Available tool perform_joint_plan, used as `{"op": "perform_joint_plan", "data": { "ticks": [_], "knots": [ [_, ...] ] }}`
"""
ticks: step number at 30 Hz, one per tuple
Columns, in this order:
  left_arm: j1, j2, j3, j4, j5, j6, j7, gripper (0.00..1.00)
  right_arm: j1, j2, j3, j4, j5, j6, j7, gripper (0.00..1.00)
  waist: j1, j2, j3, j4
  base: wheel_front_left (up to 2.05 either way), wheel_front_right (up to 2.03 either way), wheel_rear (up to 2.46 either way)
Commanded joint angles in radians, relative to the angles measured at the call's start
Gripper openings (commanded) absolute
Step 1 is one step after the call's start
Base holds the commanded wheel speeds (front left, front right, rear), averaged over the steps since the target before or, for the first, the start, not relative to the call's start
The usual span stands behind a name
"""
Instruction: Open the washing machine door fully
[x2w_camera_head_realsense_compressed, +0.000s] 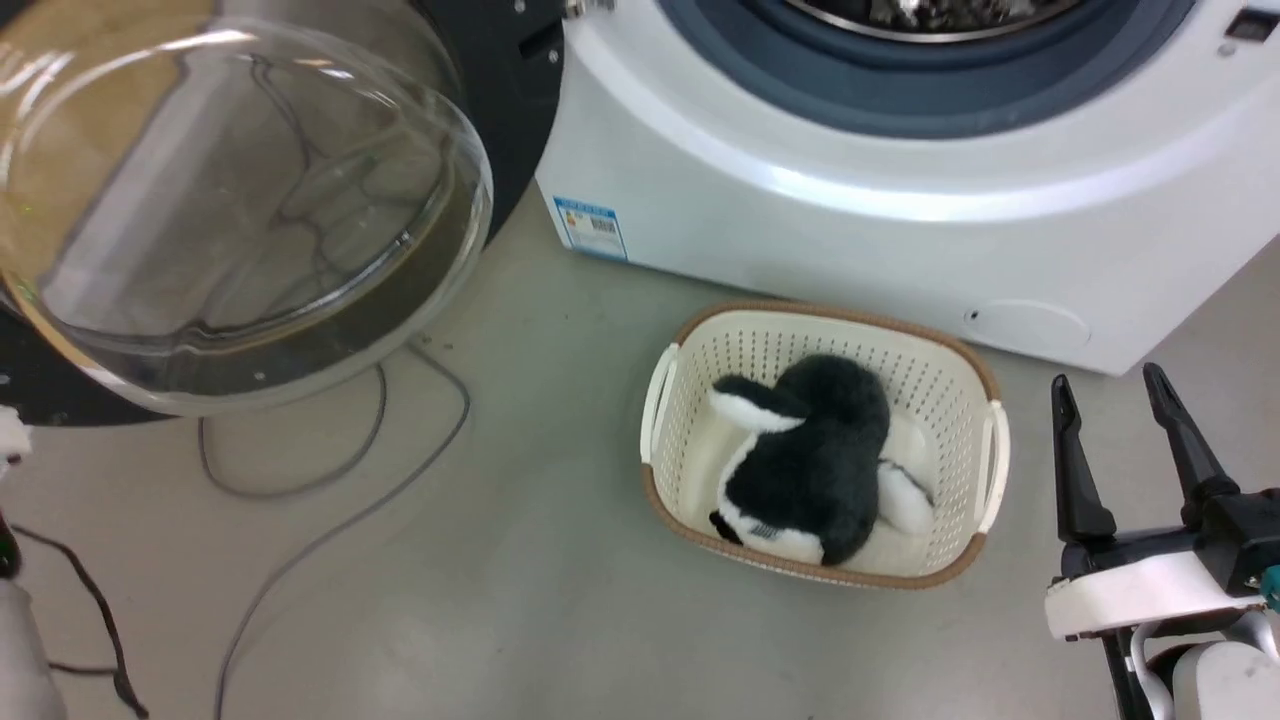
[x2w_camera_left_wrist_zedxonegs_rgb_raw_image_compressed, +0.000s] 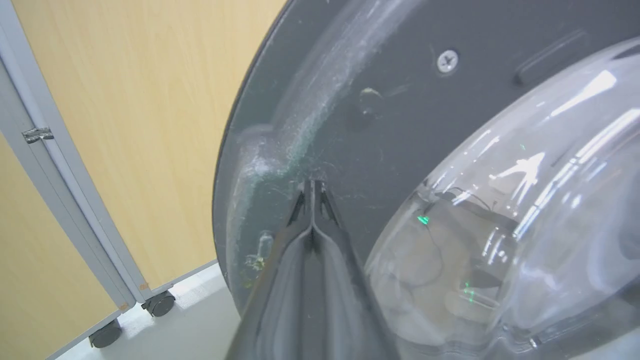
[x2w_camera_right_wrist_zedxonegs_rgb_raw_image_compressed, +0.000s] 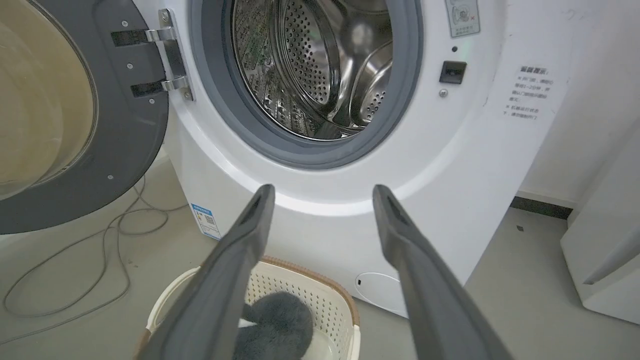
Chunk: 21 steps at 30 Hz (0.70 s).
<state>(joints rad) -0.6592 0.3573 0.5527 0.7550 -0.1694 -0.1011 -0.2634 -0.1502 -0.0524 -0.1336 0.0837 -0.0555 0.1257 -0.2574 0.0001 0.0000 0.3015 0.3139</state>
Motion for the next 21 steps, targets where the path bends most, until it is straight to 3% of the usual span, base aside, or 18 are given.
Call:
{"op": "perform_joint_plan", "data": {
  "ticks": [1, 21],
  "knots": [
    [0.019, -0.005, 0.002, -0.007, 0.005, -0.004, 0.002, 0.00, 0.009, 0.002, -0.002, 0.001, 0.004, 0.005, -0.004, 1.00, -0.0001, 0.0000, -0.016, 0.000, 0.00, 0.00, 0.00],
    [0.333, -0.154, -0.096, -0.414, 0.073, -0.029, 0.002, 0.00, 0.099, 0.002, -0.006, 0.007, 0.077, 0.005, -0.004, 1.00, -0.0001, 0.0000, -0.213, -0.023, 0.00, 0.00, 0.00]
  ]
}}
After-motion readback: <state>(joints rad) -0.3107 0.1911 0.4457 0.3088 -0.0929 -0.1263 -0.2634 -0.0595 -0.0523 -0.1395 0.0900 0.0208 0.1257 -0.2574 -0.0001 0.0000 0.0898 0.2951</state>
